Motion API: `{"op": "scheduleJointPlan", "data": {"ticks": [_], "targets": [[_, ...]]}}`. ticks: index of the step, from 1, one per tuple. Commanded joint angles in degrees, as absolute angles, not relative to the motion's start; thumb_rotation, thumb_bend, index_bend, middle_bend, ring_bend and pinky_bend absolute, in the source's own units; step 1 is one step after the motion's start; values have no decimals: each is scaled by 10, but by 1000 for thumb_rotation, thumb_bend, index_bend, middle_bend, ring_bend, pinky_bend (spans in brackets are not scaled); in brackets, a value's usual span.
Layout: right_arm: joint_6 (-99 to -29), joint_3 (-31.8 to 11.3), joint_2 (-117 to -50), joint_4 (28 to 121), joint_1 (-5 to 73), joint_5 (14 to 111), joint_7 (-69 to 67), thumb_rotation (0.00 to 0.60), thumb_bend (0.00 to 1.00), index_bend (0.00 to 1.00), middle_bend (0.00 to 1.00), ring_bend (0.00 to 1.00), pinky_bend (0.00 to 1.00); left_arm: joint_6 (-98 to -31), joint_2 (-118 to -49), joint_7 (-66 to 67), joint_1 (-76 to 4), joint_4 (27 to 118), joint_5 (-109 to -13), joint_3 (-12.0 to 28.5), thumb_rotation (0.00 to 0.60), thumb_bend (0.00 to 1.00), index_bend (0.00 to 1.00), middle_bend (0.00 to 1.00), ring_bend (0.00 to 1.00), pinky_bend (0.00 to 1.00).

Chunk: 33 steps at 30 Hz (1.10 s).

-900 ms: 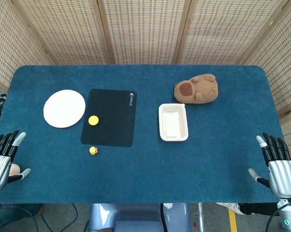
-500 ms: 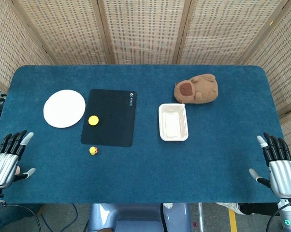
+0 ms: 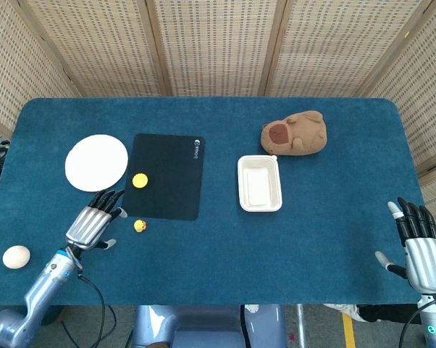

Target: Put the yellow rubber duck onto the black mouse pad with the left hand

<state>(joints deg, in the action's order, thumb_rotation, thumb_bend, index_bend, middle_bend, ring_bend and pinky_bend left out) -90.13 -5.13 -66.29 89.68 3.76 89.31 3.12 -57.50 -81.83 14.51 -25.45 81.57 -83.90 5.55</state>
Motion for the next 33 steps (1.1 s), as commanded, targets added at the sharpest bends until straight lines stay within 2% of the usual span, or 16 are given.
{"op": "scheduleJointPlan", "data": {"ticks": [1, 8, 20, 28, 33], "targets": [[-896, -52, -664, 894, 39, 889, 30, 600, 0, 0, 0, 0, 0, -555, -848, 171, -274, 792, -814, 66, 600, 210, 359, 0, 0, 0], [-890, -50, -666, 892, 42, 887, 31, 600, 0, 0, 0, 0, 0, -530, -886, 182, -296, 759, -785, 71, 600, 283, 384, 0, 0, 0], [-887, -50, -669, 892, 42, 885, 36, 600, 0, 0, 0, 0, 0, -526, -919, 164, -314, 730, -788, 59, 600, 284, 417, 0, 0, 0], [-886, -51, -669, 890, 43, 881, 33, 600, 0, 0, 0, 0, 0, -531, -937, 146, -318, 707, -789, 53, 600, 343, 531, 0, 0, 0], [-885, -51, -670, 888, 44, 880, 33, 600, 0, 0, 0, 0, 0, -541, -939, 139, -318, 700, -791, 52, 600, 354, 552, 0, 0, 0]]}}
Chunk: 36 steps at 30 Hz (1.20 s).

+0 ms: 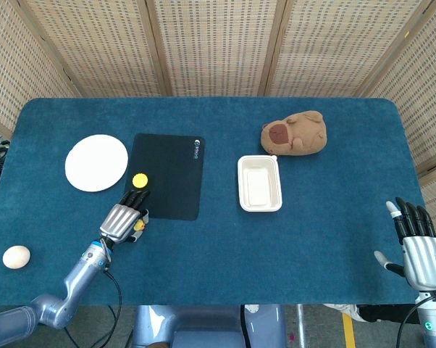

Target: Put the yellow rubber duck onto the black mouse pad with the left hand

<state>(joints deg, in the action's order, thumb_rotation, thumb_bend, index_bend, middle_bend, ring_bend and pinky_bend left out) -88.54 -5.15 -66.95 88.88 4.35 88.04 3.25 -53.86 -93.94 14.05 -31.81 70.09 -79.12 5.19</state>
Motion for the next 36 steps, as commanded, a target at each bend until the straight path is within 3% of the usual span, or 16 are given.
{"op": "scheduleJointPlan", "data": {"ticks": [1, 13, 23, 36], "targets": [[-884, -51, -670, 888, 44, 880, 33, 600, 0, 0, 0, 0, 0, -543, -938, 138, -318, 700, -791, 52, 600, 358, 555, 0, 0, 0], [-881, -50, -673, 887, 45, 878, 40, 600, 0, 0, 0, 0, 0, -564, -891, 147, -327, 732, -784, 72, 600, 362, 560, 0, 0, 0], [-873, -53, -676, 883, 49, 868, 42, 600, 0, 0, 0, 0, 0, -523, -857, 174, -374, 712, -726, 127, 600, 361, 561, 0, 0, 0], [-853, -66, -681, 871, 56, 836, 48, 600, 0, 0, 0, 0, 0, -439, -927, 174, -453, 589, -659, 146, 600, 364, 546, 0, 0, 0]]}}
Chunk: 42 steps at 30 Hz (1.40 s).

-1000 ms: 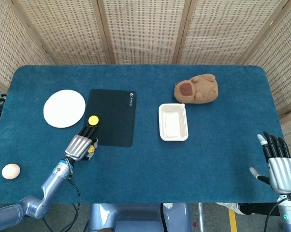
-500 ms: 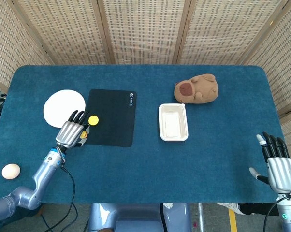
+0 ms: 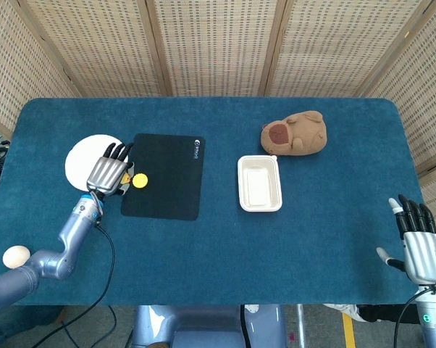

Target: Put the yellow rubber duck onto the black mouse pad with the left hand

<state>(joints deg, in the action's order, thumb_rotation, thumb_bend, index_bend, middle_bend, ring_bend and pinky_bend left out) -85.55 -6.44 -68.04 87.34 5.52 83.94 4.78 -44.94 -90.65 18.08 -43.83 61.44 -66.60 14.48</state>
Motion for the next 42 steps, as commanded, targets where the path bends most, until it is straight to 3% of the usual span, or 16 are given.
{"op": "scheduleJointPlan", "data": {"ticks": [1, 11, 12, 15, 16, 22, 32, 36, 42], "targets": [[-852, -66, -681, 870, 57, 834, 49, 600, 0, 0, 0, 0, 0, -437, -934, 172, -456, 580, -658, 145, 600, 363, 544, 0, 0, 0], [-846, -69, -682, 868, 59, 823, 56, 600, 0, 0, 0, 0, 0, -426, -993, 166, -481, 502, -641, 141, 600, 361, 494, 0, 0, 0], [-845, -69, -682, 867, 59, 821, 57, 600, 0, 0, 0, 0, 0, -424, -998, 160, -482, 498, -638, 142, 600, 344, 412, 0, 0, 0], [-843, -69, -681, 866, 59, 817, 59, 600, 0, 0, 0, 0, 0, -416, -1001, 139, -483, 496, -643, 139, 600, 157, 55, 0, 0, 0], [-843, -70, -681, 866, 59, 817, 59, 600, 0, 0, 0, 0, 0, -414, -997, 130, -482, 500, -647, 136, 600, 94, 2, 0, 0, 0], [-848, -69, -679, 869, 57, 821, 56, 600, 0, 0, 0, 0, 0, -433, -965, 88, -468, 540, -678, 125, 600, 50, 0, 0, 0, 0], [-865, -55, -669, 889, 50, 850, 47, 600, 0, 0, 0, 0, 0, -628, -782, 19, -353, 759, -741, 120, 600, 48, 0, 0, 0, 0], [-870, -50, -665, 896, 48, 862, 40, 600, 0, 0, 0, 0, 0, -719, -694, 33, -261, 881, -734, 93, 600, 48, 0, 0, 0, 0], [-865, -49, -662, 896, 49, 864, 30, 600, 0, 0, 0, 0, 0, -819, -672, 31, -155, 935, -764, 25, 600, 48, 0, 0, 0, 0]]}}
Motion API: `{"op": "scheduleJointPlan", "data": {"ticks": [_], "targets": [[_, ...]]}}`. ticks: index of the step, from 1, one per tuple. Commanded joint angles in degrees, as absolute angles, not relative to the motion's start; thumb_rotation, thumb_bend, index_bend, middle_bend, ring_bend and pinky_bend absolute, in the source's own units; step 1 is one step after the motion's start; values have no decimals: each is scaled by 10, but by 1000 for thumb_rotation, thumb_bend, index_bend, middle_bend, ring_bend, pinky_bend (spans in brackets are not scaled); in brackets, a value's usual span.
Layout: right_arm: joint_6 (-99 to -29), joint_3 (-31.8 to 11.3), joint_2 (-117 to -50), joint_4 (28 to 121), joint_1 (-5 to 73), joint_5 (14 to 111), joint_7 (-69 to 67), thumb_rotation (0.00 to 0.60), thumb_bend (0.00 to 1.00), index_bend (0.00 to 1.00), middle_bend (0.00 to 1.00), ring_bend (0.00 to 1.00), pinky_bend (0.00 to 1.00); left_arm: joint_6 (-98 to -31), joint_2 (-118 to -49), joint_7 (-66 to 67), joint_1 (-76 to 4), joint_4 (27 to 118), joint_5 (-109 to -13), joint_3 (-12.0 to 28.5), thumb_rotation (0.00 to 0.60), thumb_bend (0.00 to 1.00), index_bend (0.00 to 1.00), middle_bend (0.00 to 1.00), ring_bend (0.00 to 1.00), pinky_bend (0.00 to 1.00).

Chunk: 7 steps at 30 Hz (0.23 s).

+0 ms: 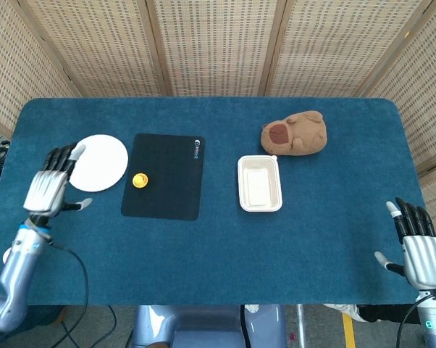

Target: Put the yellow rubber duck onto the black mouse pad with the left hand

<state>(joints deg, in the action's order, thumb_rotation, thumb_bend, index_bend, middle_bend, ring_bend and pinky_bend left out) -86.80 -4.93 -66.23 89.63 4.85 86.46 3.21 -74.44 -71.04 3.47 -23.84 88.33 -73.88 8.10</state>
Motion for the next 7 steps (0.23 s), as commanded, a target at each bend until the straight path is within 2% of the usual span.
{"op": "scheduleJointPlan", "data": {"ticks": [1, 7], "targets": [[-864, -49, -662, 895, 50, 864, 29, 600, 0, 0, 0, 0, 0, -827, -671, 29, -145, 937, -769, 17, 600, 47, 0, 0, 0, 0], [-862, -50, -660, 894, 51, 864, 23, 600, 0, 0, 0, 0, 0, -849, -679, 22, -119, 916, -801, 1, 600, 49, 0, 0, 0, 0]]}}
